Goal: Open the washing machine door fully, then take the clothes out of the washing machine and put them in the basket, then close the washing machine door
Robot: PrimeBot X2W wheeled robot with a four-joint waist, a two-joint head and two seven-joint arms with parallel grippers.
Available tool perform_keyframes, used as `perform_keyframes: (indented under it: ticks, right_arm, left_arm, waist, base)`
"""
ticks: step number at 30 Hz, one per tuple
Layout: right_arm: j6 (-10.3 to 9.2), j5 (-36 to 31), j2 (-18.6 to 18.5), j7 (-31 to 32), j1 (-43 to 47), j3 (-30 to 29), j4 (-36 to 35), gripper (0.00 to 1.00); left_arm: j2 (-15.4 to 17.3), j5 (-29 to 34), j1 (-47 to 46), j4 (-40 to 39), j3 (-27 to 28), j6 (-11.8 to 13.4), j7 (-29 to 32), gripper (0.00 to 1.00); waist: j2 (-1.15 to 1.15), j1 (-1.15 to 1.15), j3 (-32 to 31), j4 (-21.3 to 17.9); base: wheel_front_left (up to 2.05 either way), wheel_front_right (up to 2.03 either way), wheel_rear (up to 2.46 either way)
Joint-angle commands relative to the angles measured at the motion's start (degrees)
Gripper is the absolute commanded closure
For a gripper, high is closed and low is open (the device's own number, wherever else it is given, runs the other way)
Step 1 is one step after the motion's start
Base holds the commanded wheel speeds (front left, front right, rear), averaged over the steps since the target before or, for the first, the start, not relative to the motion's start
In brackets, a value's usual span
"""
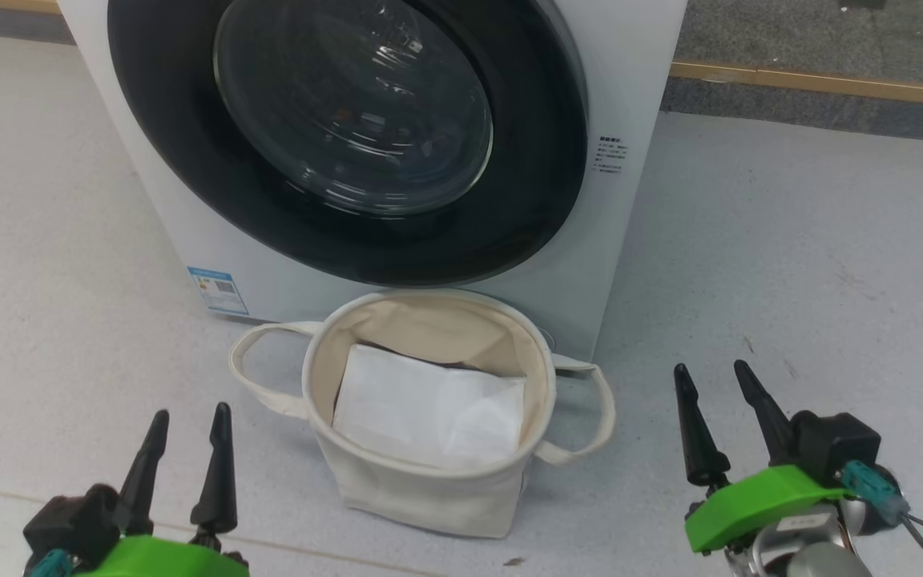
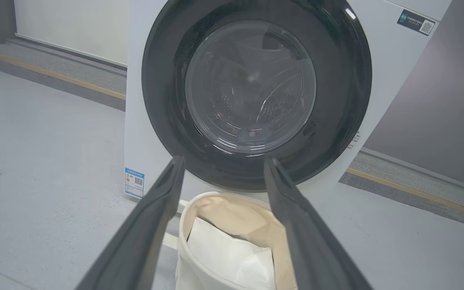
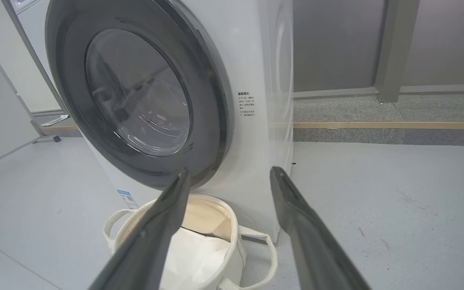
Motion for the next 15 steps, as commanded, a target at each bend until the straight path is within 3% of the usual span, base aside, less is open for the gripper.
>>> perform_keyframes:
  ticks: [1,10,15]
  right_arm:
    - [0.16,-1.7,-0.4,-1.0,-3.3,1.0,-2.2,0.0]
    - [0.18,-7.8,-0.4,-2.5,-3.6,1.9,-3.7,0.0]
    - [0.18,-7.9,-0.4,-2.3,-3.6,1.6,-3.7,0.0]
  left_arm:
    - [1.7,1.5,-3.5,-2.0,1.9,0.5,-0.8,0.0]
    - [2.9,6.2,-3.7,-2.7,1.1,1.2,-2.4,0.0]
    - [3.1,6.4,-3.7,-2.6,1.0,1.4,-2.4,0.0]
  waist:
    - [0.0,0.0,0.0,0.0]
    - [0.0,0.0,0.1,-0.1]
    - [0.0,0.0,0.2,-0.1]
  base:
    - [0.0,0.0,0.0]
    - [0.0,0.0,0.0]
    - [0.0,0.0,0.0]
